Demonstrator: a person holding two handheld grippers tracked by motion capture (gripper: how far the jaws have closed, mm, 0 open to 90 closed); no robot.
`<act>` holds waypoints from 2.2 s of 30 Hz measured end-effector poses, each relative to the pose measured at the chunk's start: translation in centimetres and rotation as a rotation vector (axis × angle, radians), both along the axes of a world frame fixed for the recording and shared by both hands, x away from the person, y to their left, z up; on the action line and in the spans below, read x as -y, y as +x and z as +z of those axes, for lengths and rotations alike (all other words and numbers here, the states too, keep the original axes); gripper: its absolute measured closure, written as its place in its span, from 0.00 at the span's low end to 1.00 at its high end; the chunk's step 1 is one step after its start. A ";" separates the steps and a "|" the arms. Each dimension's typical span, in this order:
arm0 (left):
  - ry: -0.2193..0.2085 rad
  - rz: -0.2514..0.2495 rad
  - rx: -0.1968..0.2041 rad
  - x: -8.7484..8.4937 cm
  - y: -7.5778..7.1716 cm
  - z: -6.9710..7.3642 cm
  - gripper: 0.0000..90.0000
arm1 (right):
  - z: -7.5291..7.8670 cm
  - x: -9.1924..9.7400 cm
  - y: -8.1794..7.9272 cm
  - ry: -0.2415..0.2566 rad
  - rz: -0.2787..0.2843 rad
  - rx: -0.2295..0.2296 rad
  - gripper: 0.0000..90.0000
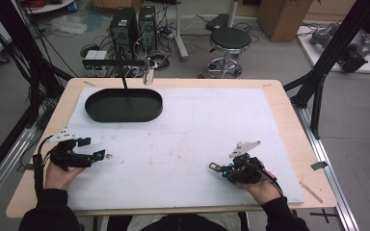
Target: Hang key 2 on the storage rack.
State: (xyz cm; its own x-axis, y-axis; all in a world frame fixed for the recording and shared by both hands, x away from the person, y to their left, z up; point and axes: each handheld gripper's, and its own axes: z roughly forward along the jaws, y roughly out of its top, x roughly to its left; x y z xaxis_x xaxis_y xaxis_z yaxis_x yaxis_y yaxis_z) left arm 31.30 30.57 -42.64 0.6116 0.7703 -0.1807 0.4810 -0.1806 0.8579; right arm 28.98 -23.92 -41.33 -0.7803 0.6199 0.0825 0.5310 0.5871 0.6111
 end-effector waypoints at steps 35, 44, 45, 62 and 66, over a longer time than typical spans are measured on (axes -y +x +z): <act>-0.009 0.001 0.006 -0.2 0.0 0.0 0.13 | 10.5 -6.6 4.3 0.199 0.106 0.085 0.96; -0.010 0.001 0.011 -0.2 0.0 0.0 0.13 | 12.3 -7.9 6.2 0.241 0.115 0.086 0.96; -0.011 0.001 0.010 -0.2 0.0 0.0 0.13 | 12.5 -8.0 6.4 0.248 0.119 0.087 0.96; -0.011 -0.001 0.008 -0.2 0.1 0.0 0.13 | 15.8 -12.1 10.7 0.273 0.128 0.078 0.96; -0.015 -0.002 0.011 -0.2 0.1 0.0 0.13 | 16.3 -13.4 11.3 0.266 0.151 0.079 0.96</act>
State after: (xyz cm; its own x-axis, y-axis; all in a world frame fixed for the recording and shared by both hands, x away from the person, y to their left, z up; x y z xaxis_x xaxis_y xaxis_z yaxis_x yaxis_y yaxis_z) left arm 31.37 30.82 -42.64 0.6152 0.7662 -0.1856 0.4715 -0.1689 0.8655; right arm 40.25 -10.52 -25.01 -0.8724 0.4613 0.1614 0.3946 0.4700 0.7896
